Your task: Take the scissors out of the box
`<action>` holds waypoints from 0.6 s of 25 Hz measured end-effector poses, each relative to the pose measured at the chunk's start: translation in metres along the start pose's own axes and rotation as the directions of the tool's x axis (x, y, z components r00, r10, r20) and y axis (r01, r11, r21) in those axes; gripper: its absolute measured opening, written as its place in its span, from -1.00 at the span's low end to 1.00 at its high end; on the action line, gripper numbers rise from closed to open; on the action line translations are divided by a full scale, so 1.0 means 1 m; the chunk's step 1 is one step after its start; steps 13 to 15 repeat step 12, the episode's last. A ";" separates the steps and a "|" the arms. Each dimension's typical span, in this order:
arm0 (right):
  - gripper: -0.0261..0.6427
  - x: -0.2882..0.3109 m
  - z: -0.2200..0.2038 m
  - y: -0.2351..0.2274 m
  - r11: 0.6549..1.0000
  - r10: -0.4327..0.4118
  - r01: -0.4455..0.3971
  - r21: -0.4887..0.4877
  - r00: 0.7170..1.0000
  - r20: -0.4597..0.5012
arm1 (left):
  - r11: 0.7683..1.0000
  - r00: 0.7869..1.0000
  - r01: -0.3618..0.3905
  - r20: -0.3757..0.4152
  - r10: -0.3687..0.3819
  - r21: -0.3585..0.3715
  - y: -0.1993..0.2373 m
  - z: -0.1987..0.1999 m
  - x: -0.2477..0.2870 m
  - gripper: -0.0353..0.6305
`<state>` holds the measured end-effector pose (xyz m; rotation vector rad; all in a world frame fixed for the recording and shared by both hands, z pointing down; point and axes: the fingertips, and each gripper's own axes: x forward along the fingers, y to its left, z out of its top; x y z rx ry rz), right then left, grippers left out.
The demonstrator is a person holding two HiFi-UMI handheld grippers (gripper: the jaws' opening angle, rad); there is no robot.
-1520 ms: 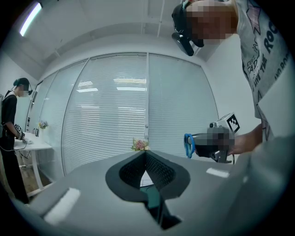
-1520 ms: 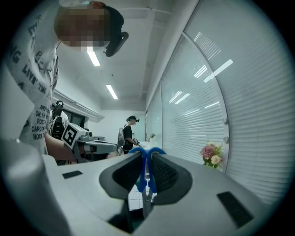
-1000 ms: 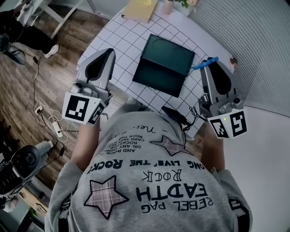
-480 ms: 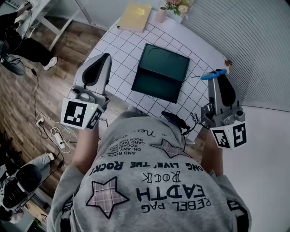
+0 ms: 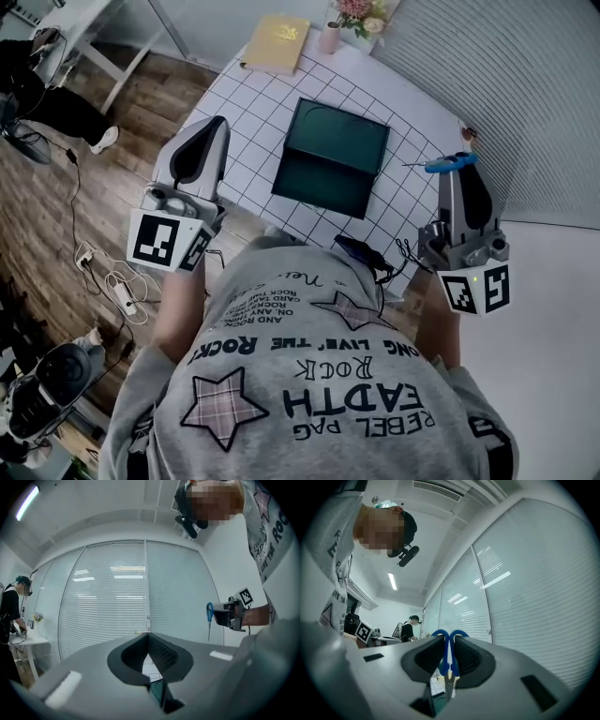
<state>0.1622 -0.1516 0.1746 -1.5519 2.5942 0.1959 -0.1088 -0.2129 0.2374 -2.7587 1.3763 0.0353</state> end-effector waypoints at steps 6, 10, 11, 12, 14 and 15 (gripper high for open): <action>-0.69 -0.002 0.003 -0.002 1.000 -0.009 0.009 -0.005 1.000 0.019 | 1.000 1.000 0.010 -0.003 -0.010 0.001 -0.004 0.000 0.001 -0.88; -0.69 -0.002 0.005 -0.003 1.000 -0.014 0.015 -0.010 1.000 0.024 | 1.000 1.000 0.012 -0.002 -0.012 -0.002 -0.003 0.001 0.002 -0.88; -0.69 -0.002 0.006 -0.003 1.000 -0.016 0.016 -0.010 1.000 0.026 | 1.000 1.000 0.013 -0.002 -0.013 -0.003 -0.003 0.002 0.003 -0.88; -0.69 -0.001 0.007 -0.003 1.000 -0.017 0.017 -0.010 0.999 0.028 | 1.000 1.000 0.014 -0.002 -0.014 -0.005 -0.003 0.002 0.003 -0.88; -0.69 -0.001 0.007 -0.003 1.000 -0.017 0.017 -0.010 0.999 0.028 | 1.000 1.000 0.014 -0.002 -0.014 -0.005 -0.003 0.002 0.003 -0.88; -0.69 -0.001 0.007 -0.003 1.000 -0.017 0.017 -0.010 0.999 0.028 | 1.000 1.000 0.014 -0.002 -0.014 -0.005 -0.003 0.002 0.003 -0.88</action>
